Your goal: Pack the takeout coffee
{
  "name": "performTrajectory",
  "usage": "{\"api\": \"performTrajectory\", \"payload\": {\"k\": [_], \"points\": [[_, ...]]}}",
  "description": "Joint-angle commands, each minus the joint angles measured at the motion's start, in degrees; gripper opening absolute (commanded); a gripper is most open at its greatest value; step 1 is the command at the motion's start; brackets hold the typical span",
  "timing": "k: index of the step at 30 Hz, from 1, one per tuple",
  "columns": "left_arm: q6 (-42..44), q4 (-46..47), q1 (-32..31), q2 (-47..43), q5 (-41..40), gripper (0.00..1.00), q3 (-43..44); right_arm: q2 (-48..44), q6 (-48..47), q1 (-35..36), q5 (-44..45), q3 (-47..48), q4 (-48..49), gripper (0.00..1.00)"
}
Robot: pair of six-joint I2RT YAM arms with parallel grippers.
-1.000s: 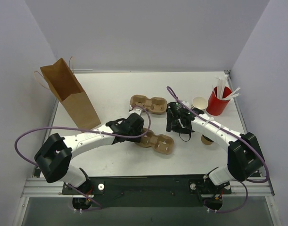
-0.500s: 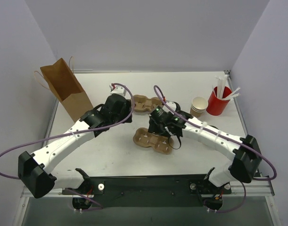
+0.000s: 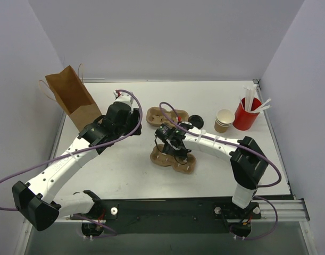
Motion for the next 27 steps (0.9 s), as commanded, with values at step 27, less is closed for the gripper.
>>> {"api": "performTrajectory", "payload": {"k": [27], "points": [[1.1, -0.4, 0.78, -0.77, 1.51, 0.63, 4.06, 3.9, -2.28, -1.51, -4.66, -2.51, 4.87, 0.51]]}}
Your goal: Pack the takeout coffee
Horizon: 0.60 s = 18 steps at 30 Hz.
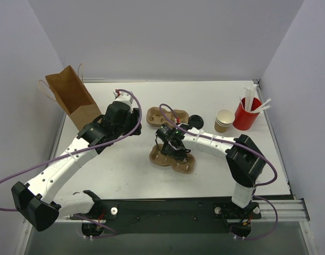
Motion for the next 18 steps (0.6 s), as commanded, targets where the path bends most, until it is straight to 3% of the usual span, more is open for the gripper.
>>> {"api": "performTrajectory", "payload": {"k": [1, 18], "points": [[0.66, -0.01, 0.23, -0.31, 0.39, 0.63, 4.06, 1.38, -0.16, -0.22, -1.18, -0.74, -0.88, 0.51], [0.93, -0.63, 0.23, -0.05, 0.3, 0.63, 6.0, 3.75, -1.04, -0.14, -2.59, 0.14, -1.93, 0.52]]}}
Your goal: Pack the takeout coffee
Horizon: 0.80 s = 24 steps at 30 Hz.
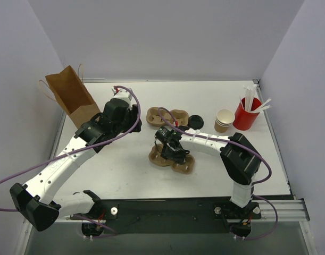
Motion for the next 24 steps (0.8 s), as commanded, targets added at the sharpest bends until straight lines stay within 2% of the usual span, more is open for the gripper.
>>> {"api": "performTrajectory", "payload": {"k": [1, 10, 15, 21, 24], "points": [[0.73, 0.25, 0.23, -0.2, 0.28, 0.63, 2.8, 1.09, -0.58, -0.09, 0.08, 0.99, -2.77, 0.52], [0.82, -1.07, 0.93, -0.72, -0.16, 0.63, 5.26, -0.31, -6.63, -0.09, 1.57, 1.52, -2.68, 0.42], [0.03, -2.65, 2.95, -0.2, -0.68, 0.63, 10.52, -3.64, -10.07, -0.09, 3.15, 0.73, -2.59, 0.39], [-3.05, -8.53, 5.68, 1.38, -7.61, 0.63, 21.59, -8.65, -14.02, -0.18, 5.0, -0.33, -2.59, 0.39], [-5.59, -14.14, 8.05, 1.3, -15.69, 0.62, 28.28, -10.41, -16.13, -0.18, 5.26, -0.33, -2.42, 0.39]]}}
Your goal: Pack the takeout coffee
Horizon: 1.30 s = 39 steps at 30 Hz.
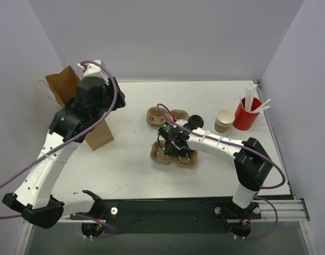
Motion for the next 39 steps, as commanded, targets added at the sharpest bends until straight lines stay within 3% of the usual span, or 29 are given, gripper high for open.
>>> {"api": "performTrajectory", "payload": {"k": [1, 2, 5, 9, 13, 17, 22, 39], "points": [[-3.81, -7.4, 4.07, -0.52, -12.21, 0.62, 11.43, -5.0, -4.42, -0.25, 3.14, -0.54, -2.2, 0.39], [-4.85, -9.16, 4.87, -0.26, -17.27, 0.62, 13.03, -5.35, -4.95, -0.25, 3.23, -0.63, -2.11, 0.39], [-5.83, -15.58, 11.09, 0.62, -22.23, 0.62, 17.69, -6.41, -7.06, -0.51, 2.97, -0.46, -1.49, 0.4], [-4.51, -19.53, 23.92, 2.63, -15.7, 0.62, 18.58, -7.9, -9.08, -1.04, 2.18, -0.98, -0.26, 0.39], [-1.88, -15.87, 33.07, 4.22, -9.95, 0.57, 16.82, -8.96, -10.75, -1.04, 1.12, -1.95, 0.88, 0.39], [-0.12, -11.82, 33.7, 6.07, -7.57, 0.54, 17.35, -10.01, -11.72, -1.04, 0.59, -2.65, 1.58, 0.4], [1.9, -13.92, 33.62, 13.09, -8.8, 0.52, 22.09, -10.54, -12.25, -1.21, 0.15, -2.92, 1.94, 0.4], [6.74, -16.38, 33.7, 24.53, -23.39, 0.53, 28.86, -10.01, -13.83, -2.97, -4.5, -3.01, 4.22, 0.4]]}}
